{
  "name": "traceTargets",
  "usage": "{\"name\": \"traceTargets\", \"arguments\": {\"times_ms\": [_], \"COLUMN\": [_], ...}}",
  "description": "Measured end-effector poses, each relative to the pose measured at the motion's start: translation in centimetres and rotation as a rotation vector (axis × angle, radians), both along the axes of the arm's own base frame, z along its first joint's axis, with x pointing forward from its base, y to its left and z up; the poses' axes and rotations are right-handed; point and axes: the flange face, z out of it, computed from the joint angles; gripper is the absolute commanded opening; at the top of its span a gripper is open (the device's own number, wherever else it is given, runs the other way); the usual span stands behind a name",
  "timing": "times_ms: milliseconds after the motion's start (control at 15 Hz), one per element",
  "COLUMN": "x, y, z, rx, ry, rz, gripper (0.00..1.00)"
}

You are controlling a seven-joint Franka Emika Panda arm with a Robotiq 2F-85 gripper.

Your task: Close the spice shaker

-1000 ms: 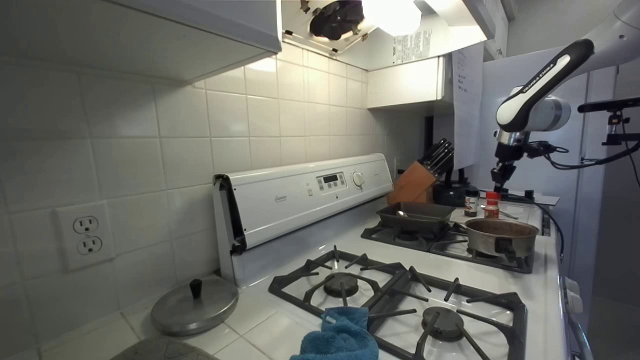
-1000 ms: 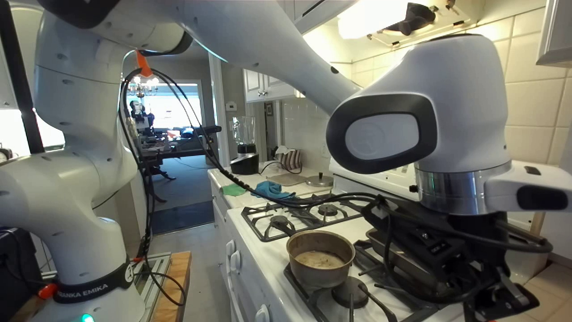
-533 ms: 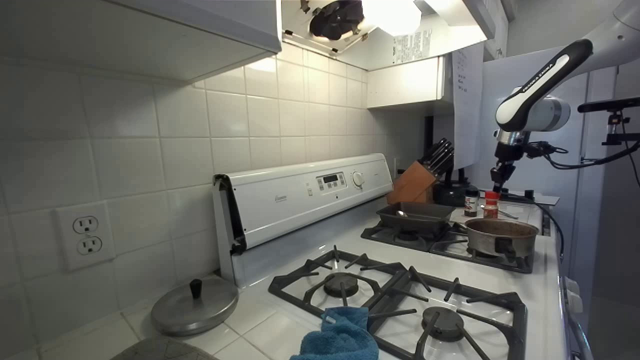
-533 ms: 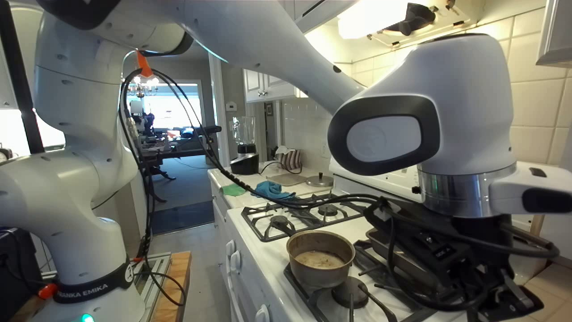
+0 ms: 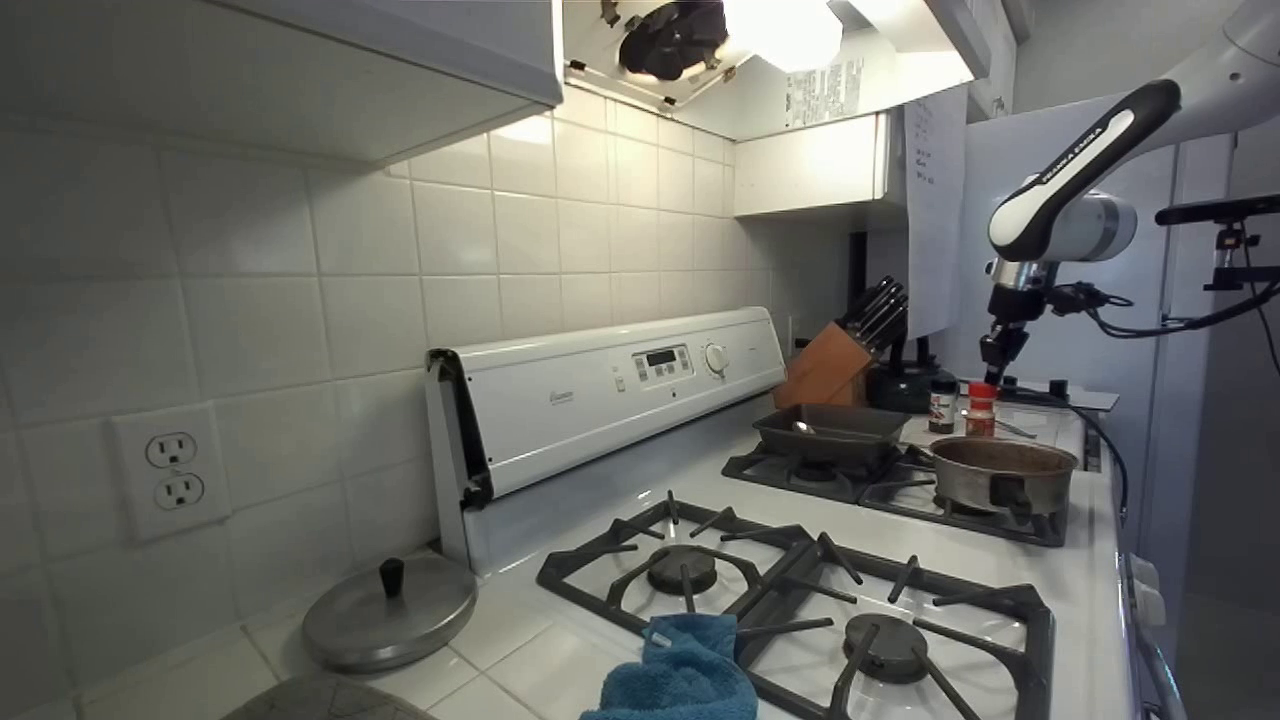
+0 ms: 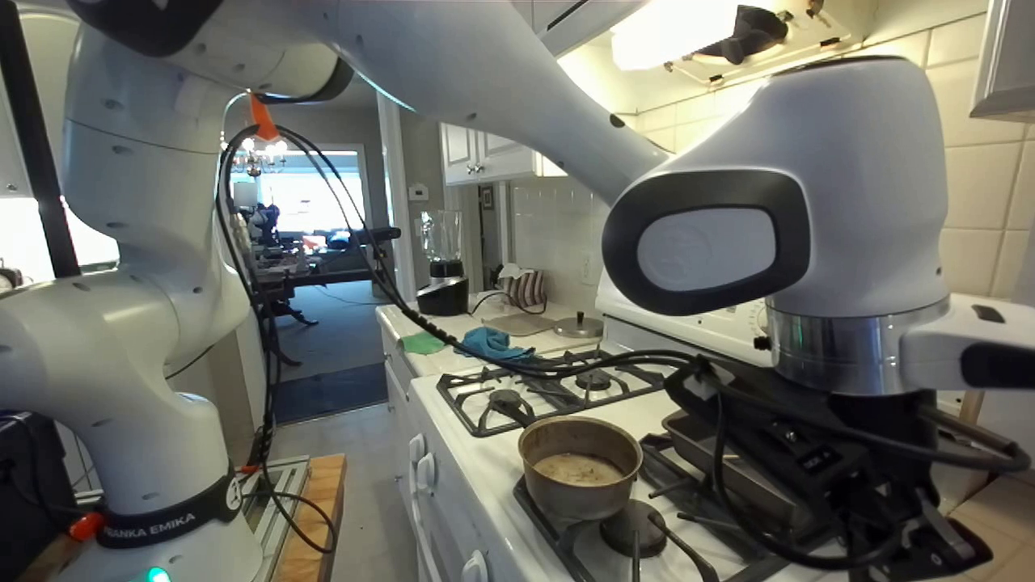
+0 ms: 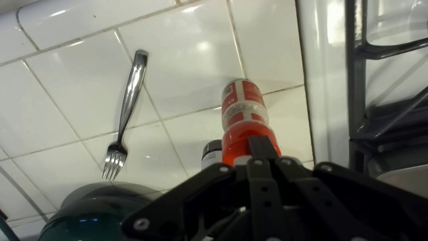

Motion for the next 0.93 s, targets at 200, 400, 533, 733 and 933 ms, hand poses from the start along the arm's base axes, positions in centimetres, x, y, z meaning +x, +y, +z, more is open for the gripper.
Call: {"name": "traceTargets", "arguments": {"times_ms": [200, 400, 533, 733, 933], "x": [0.16, 0.34, 0.4, 0.46, 0.51], "y": [-0.09, -0.14, -0.13, -0.08, -0.01], "z": [0.04, 0.1, 0.13, 0.16, 0.17], "rx": [0.006, 0.008, 0.008, 0.005, 0.0], "ry": [0.008, 0.014, 0.017, 0.018, 0.02], "rz": [0.001, 0.003, 0.005, 0.009, 0.014], "gripper": [0.0, 0.0, 0.0, 0.0, 0.0]}}
